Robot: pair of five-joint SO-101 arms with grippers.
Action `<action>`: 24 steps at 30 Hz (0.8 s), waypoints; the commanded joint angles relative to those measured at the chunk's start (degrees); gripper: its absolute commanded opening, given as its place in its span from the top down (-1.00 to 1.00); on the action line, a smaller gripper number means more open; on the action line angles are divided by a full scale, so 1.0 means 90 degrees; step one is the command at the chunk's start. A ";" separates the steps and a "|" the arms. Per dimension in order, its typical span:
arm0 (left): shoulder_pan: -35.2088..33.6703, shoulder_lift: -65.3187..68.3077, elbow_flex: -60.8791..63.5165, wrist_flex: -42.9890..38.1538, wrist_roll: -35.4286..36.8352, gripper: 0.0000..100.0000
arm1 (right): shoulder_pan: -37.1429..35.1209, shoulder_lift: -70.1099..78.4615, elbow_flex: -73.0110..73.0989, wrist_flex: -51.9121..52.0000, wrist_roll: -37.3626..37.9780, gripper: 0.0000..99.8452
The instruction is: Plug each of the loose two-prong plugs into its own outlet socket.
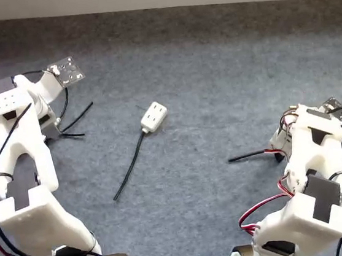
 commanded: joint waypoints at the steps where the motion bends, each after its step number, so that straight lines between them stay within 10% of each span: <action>1: 0.0112 -0.0347 0.0181 0.0039 -0.0088 0.50 | -0.0220 -0.0063 -0.0015 -0.0327 -0.0059 0.42; 24: -0.0122 -0.0308 0.1392 -0.1973 -0.0068 0.58 | -0.0220 -0.0054 -0.0015 -0.0327 -0.0059 0.42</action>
